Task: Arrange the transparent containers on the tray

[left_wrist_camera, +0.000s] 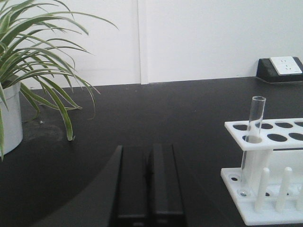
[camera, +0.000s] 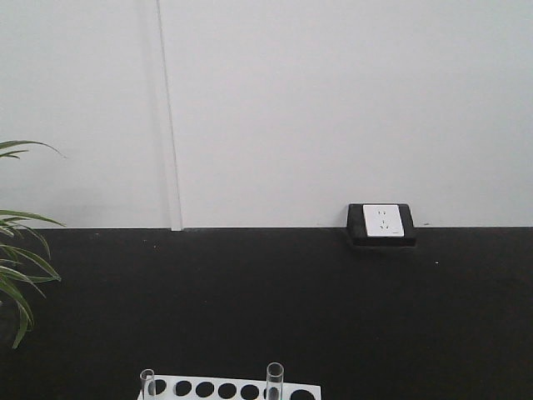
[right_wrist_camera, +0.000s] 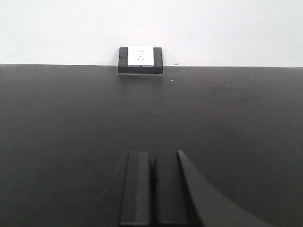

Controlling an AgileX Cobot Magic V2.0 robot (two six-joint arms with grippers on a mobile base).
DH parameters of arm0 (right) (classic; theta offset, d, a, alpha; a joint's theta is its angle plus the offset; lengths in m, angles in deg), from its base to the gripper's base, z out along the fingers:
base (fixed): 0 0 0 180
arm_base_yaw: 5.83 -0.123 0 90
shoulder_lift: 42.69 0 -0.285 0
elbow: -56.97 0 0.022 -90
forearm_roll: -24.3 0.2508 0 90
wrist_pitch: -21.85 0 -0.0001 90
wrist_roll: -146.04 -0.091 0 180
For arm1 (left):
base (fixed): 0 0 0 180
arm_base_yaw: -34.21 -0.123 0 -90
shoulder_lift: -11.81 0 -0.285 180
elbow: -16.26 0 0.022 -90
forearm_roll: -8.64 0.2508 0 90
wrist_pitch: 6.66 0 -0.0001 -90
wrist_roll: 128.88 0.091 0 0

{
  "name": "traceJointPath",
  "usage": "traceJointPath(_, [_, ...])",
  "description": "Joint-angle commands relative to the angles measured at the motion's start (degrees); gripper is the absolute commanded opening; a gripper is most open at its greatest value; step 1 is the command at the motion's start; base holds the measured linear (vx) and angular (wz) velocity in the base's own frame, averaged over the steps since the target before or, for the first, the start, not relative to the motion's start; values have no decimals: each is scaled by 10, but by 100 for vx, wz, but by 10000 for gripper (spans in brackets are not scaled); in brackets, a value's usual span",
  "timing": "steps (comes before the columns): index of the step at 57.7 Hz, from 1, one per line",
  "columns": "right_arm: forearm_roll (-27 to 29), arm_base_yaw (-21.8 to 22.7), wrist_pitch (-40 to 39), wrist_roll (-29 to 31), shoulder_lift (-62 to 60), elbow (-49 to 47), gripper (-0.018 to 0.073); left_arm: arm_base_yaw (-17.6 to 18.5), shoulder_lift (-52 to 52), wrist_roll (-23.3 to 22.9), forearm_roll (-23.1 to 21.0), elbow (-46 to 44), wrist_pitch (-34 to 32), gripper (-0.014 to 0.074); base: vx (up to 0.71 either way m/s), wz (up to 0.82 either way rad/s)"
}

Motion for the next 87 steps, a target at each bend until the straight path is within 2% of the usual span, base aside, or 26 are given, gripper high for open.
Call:
traceJointPath(1, [-3,2,-65,1,0,4,9,0,8,-4,-4,16,-57,-8,0,0])
traceJointPath(6, [-3,2,-84,1,0,4,9,0,8,-4,-4,16,-65,-8,0,0])
traceJointPath(17, [-3,2,-118,1,0,4,9,0,8,-6,-4,16,-128,-8,0,0])
traceJointPath(27, [-2,2,-154,1,0,4,9,0,8,-8,-4,16,-141,-8,0,0])
traceJointPath(33, [5,2,-170,1,0,-3,9,0,8,-8,-4,4,-204,-6,0,0])
traceJointPath(37, [6,2,-162,1,1,-28,9,0,8,-3,-4,-22,-220,-6,0,0])
traceJointPath(45, [4,2,-99,1,27,-130,9,0,3,23,-3,-113,-169,-6,0,0])
traceJointPath(54, [4,2,-2,1,96,-254,9,0,-45,29,3,-243,-60,-6,0,0])
traceJointPath(61, [4,2,20,1,154,-305,9,0,-106,29,27,-307,6,-5,0,0])
traceJointPath(76, [6,2,1,1,262,-310,21,0,-201,27,26,-308,-23,0,0,0])
traceJointPath(87, [6,2,0,1,325,-310,91,0,-268,26,26,-277,-28,25,0,0])
